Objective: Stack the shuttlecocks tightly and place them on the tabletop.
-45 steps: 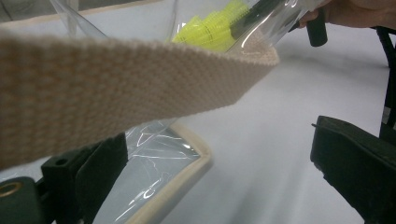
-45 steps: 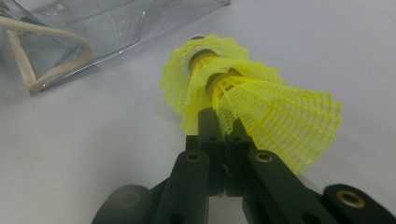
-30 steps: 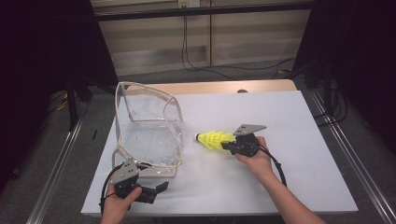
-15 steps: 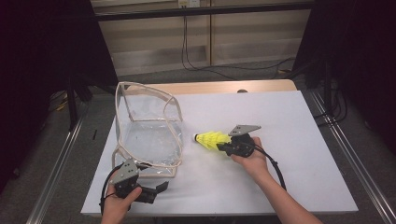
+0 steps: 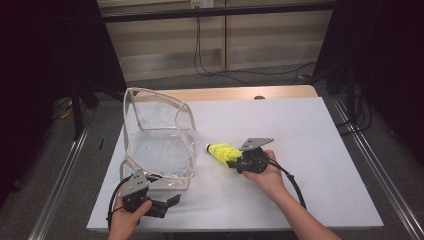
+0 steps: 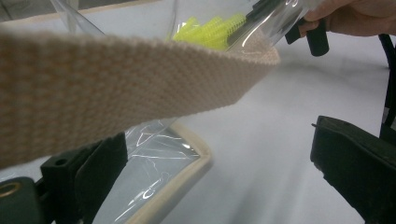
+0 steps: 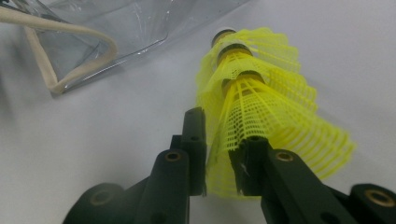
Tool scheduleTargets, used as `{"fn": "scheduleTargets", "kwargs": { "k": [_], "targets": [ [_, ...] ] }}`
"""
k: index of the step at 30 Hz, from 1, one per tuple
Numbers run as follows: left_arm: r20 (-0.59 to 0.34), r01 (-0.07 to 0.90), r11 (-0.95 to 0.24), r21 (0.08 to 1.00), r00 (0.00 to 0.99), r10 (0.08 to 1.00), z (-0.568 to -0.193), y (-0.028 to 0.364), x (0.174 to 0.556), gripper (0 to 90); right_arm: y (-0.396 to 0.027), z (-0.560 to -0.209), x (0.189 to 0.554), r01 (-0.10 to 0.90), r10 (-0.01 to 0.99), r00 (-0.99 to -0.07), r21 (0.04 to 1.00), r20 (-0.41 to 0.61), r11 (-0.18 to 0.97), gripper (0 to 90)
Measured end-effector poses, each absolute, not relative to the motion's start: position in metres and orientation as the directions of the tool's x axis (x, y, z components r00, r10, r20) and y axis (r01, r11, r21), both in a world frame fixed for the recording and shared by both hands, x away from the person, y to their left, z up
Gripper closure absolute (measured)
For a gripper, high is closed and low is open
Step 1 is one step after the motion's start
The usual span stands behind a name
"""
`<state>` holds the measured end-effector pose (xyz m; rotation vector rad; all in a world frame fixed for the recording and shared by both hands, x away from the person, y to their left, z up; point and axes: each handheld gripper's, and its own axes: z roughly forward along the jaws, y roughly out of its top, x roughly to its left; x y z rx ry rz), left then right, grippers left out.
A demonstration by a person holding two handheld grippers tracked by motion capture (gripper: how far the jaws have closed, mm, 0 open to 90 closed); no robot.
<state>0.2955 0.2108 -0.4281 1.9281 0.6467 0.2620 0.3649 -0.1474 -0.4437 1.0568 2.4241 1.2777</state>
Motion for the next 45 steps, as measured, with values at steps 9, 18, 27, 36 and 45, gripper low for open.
{"fn": "scheduleTargets", "kwargs": {
  "k": [9, 18, 27, 36, 45],
  "targets": [
    [-0.105, 0.318, -0.312, 0.895, 0.831, 0.546, -0.428, 0.210, 0.295, 3.9, -0.143, -0.442, 0.360, 0.499, 0.661, -0.733, 0.788, 0.161, 0.361, 66.5],
    [-0.101, 0.317, -0.316, 0.894, 0.830, 0.548, -0.428, 0.210, 0.295, 3.8, -0.140, -0.444, 0.361, 0.517, 0.701, -0.694, 0.793, 0.168, 0.322, 55.6],
    [-0.105, 0.317, -0.315, 0.894, 0.834, 0.541, -0.428, 0.211, 0.296, 3.9, -0.128, -0.449, 0.366, 0.527, 0.755, -0.643, 0.789, 0.128, 0.315, 47.0],
    [-0.107, 0.320, -0.310, 0.895, 0.829, 0.548, -0.428, 0.212, 0.296, 4.0, -0.118, -0.453, 0.372, 0.507, 0.792, -0.608, 0.794, 0.052, 0.336, 49.9],
    [-0.108, 0.320, -0.308, 0.896, 0.830, 0.547, -0.428, 0.212, 0.296, 3.9, -0.115, -0.454, 0.376, 0.507, 0.816, -0.576, 0.803, 0.045, 0.313, 62.5]
  ]
}}
